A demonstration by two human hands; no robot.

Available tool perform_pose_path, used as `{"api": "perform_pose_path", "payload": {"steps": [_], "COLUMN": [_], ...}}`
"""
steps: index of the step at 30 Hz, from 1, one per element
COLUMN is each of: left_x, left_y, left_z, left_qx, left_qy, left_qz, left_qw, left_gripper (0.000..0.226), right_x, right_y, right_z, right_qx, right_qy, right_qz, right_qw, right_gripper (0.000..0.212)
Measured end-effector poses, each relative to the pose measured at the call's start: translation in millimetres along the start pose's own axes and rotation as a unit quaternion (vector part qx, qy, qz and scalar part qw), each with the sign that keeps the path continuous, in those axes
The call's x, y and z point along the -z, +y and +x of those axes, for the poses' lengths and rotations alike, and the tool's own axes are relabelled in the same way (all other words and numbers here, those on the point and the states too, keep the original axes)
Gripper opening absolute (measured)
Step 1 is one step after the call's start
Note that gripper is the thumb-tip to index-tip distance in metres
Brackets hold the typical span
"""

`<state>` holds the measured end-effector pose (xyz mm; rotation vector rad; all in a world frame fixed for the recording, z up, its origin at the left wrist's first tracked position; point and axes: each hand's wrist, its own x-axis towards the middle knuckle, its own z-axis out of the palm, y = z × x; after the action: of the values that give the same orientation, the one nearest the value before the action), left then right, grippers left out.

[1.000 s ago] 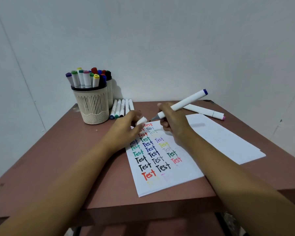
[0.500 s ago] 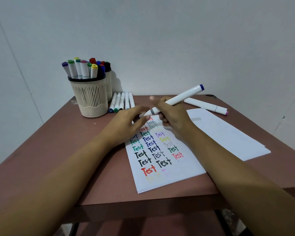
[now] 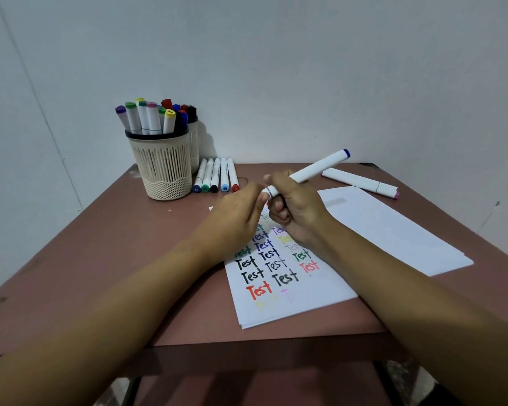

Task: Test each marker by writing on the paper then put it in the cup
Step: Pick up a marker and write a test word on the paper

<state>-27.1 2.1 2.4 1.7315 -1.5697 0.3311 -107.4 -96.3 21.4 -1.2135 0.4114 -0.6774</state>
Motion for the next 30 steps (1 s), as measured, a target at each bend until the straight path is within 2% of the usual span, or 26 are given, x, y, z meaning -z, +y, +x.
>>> {"api": "perform_pose_path", "payload": {"steps": [8, 13, 15, 18, 20, 22, 24, 26, 27, 30], "left_x": [-2.9, 1.1, 2.5, 5.1, 7.5, 8.6, 8.7, 9.1, 9.6, 12.7], "left_y": [-1.7, -5.2, -10.1, -22.2, -32.6, -40.7, -44.7, -44.7, -44.5, -45.1], "left_z": [-0.9, 3.4, 5.1, 6.8, 7.4, 7.9, 7.9, 7.2, 7.2, 7.1], "left_qx": [0.021, 0.028, 0.036, 0.052, 0.078, 0.100, 0.104, 0.104, 0.108, 0.141], "left_qy": [-0.027, -0.022, -0.011, -0.002, 0.009, 0.010, -0.001, -0.013, -0.017, -0.027], "left_qz": [-0.013, -0.019, -0.019, 0.014, 0.037, 0.047, 0.063, 0.075, 0.077, 0.063], "left_qw": [0.999, 0.999, 0.999, 0.999, 0.996, 0.994, 0.993, 0.992, 0.991, 0.988], "left_gripper": [0.026, 0.026, 0.026, 0.026, 0.026, 0.026, 0.028, 0.029, 0.029, 0.029], "right_x": [-1.0, 2.6, 1.8, 4.4, 11.0, 21.1, 28.5, 25.8, 23.1, 16.6], "right_y": [3.8, 0.1, -2.4, -8.5, -14.9, -16.8, -14.1, -7.3, -2.8, 5.8], "right_z": [1.0, 0.5, 0.0, 4.0, 7.9, 11.3, 11.0, 6.6, 4.9, -0.1], "right_qx": [-0.003, 0.010, 0.001, -0.006, 0.017, 0.075, 0.163, 0.230, 0.241, 0.254], "right_qy": [0.009, 0.006, 0.016, 0.115, 0.211, 0.281, 0.282, 0.207, 0.162, 0.081], "right_qz": [-0.033, -0.096, -0.116, -0.058, -0.093, -0.215, -0.426, -0.611, -0.661, -0.731], "right_qw": [0.999, 0.995, 0.993, 0.992, 0.973, 0.932, 0.844, 0.729, 0.692, 0.628], "right_gripper": [0.031, 0.042, 0.036, 0.036, 0.030, 0.022, 0.035, 0.033, 0.032, 0.032]}}
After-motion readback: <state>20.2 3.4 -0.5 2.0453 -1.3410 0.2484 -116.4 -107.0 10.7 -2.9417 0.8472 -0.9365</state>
